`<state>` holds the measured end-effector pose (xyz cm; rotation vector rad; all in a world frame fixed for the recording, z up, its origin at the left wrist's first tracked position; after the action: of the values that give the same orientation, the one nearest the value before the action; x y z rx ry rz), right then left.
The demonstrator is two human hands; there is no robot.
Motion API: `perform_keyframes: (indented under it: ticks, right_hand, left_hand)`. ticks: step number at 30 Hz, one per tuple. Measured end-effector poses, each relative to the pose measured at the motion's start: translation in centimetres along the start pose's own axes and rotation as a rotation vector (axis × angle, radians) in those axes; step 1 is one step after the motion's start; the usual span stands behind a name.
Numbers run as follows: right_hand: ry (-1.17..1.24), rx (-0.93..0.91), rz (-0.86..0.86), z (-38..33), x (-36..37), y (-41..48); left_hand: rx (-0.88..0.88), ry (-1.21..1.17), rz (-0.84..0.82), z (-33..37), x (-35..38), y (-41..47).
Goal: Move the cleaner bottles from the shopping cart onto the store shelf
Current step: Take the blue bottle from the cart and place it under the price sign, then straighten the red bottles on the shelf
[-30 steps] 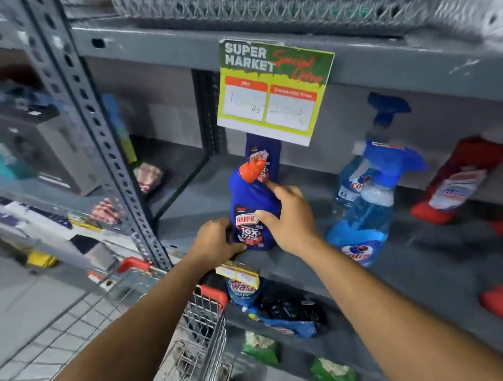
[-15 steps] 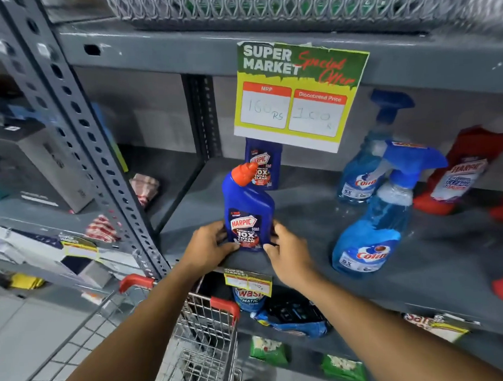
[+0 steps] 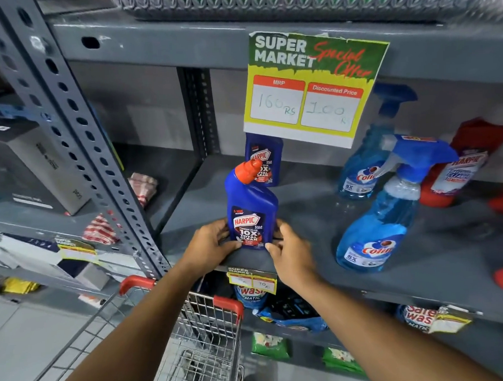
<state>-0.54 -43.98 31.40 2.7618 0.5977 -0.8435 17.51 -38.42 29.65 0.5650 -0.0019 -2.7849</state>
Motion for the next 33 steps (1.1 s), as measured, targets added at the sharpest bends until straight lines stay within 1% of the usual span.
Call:
perform_keyframes:
  ticks: [13,16,19,20,21,23,24,25,26,28,29,30,31,33]
  right_hand:
    - [-0.012,-0.004,0.008,-0.2,-0.3,-0.2]
    - [-0.009,0.000,-0.014,-0.1,-0.2,-0.2]
    - [-0.015,-0.014,-0.039,-0.4,-0.2,-0.4]
    - [-0.019,-0.027,-0.035,-0.3,-0.6,-0.9]
    - [-0.018,-0.042,-0.032,0.1,-1.1,-1.8]
    - [0.017,-0.089,-0.023,1.7,-2.7,-4.7]
    - [0.039,-0.121,0.008,2.9,-4.0,-6.5]
    - [0.048,-0.139,0.071,4.3,-5.8,-8.4]
    - [0.038,-0.145,0.168,5.7,-8.1,-9.7]
    - [0.005,-0.104,0.410,8.7,-12.8,-10.5]
    - [0.003,-0.056,0.490,9.9,-14.6,-10.2]
    - [0.009,-0.008,0.499,10.9,-15.9,-9.4]
    - [0.021,0.030,0.432,11.4,-16.3,-8.4]
    - [0.067,0.067,0.227,11.7,-15.6,-6.4]
  left_hand:
    - [0.018,0.018,0.031,0.0,-0.3,-0.3]
    - [0.024,0.005,0.013,0.2,-0.3,-0.5]
    - [-0.006,0.014,0.011,0.5,-0.3,-0.9]
    - [-0.010,0.044,0.054,0.6,-0.4,-1.4]
    - [-0.026,0.092,0.143,0.6,-0.6,-2.2]
    - [-0.079,0.258,0.436,0.2,-1.4,-5.5]
    - [-0.067,0.339,0.534,0.4,-0.9,-7.5]
    - [-0.018,0.365,0.555,1.1,0.5,-9.3]
    - [0.079,0.354,0.508,2.3,2.6,-10.4]
    - [0.305,0.353,0.334,5.0,7.5,-10.9]
    - [0.365,0.342,0.242,6.2,9.9,-10.1]
    - [0.379,0.315,0.168,7.4,12.0,-8.9]
    - [0.354,0.284,0.120,8.4,13.7,-7.3]
    - [0.210,0.197,-0.002,9.2,16.6,-3.9]
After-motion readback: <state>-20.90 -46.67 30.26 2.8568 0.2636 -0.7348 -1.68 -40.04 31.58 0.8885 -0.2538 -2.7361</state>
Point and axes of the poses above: each hand's wrist, its own y-axis towards the middle knuckle, its own x-axis out of the palm, z = x × y, the point moved 7 cm from there along y, towards the middle knuckle
